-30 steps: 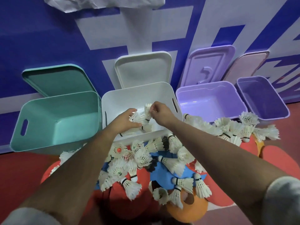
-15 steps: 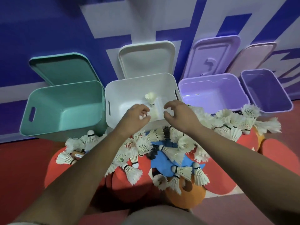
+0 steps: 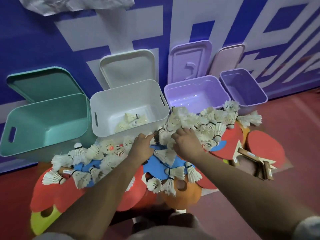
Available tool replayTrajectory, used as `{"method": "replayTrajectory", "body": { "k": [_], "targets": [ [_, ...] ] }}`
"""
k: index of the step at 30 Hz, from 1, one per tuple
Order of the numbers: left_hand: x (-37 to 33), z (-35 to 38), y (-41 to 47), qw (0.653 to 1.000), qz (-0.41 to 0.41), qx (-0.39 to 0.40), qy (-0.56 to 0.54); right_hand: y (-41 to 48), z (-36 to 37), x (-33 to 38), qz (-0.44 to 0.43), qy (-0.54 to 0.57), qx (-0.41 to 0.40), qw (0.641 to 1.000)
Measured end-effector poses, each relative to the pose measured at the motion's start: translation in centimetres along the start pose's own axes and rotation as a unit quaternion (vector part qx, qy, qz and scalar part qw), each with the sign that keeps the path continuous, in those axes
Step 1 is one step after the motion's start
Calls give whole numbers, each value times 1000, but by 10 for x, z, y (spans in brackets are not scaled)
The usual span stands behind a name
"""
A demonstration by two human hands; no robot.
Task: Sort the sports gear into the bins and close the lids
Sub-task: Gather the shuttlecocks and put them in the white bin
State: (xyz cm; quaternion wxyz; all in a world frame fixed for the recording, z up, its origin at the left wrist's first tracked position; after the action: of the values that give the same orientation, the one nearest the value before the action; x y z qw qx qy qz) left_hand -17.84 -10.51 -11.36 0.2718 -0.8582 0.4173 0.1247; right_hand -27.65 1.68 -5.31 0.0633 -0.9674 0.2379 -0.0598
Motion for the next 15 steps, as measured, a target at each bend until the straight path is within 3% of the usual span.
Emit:
{"method": "replayTrajectory", "body": {
  "k": [3,8,15],
  "targets": [
    [3,11,2,997,-23,12,73,2,3,8,-13,-65,-3,998],
    [17,7,7,988,-57,-46,134,11,3,12,-18,-70,-21,997],
    [22,-2,0,972,-17,17,235,17,-21,-4,-12,88,-122,989]
  ]
}}
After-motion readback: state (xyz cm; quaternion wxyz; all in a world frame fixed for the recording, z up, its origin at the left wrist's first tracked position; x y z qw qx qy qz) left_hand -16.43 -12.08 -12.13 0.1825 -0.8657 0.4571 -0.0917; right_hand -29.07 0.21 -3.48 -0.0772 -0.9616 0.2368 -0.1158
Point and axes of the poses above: each hand's wrist, its own y-axis towards the middle knuckle, its own z-axis out of the palm, x = y × z, the point moved 10 cm from there along y, towards the middle knuckle, and after that the axes turned 1 degree about -z, right-handed, at the moved point
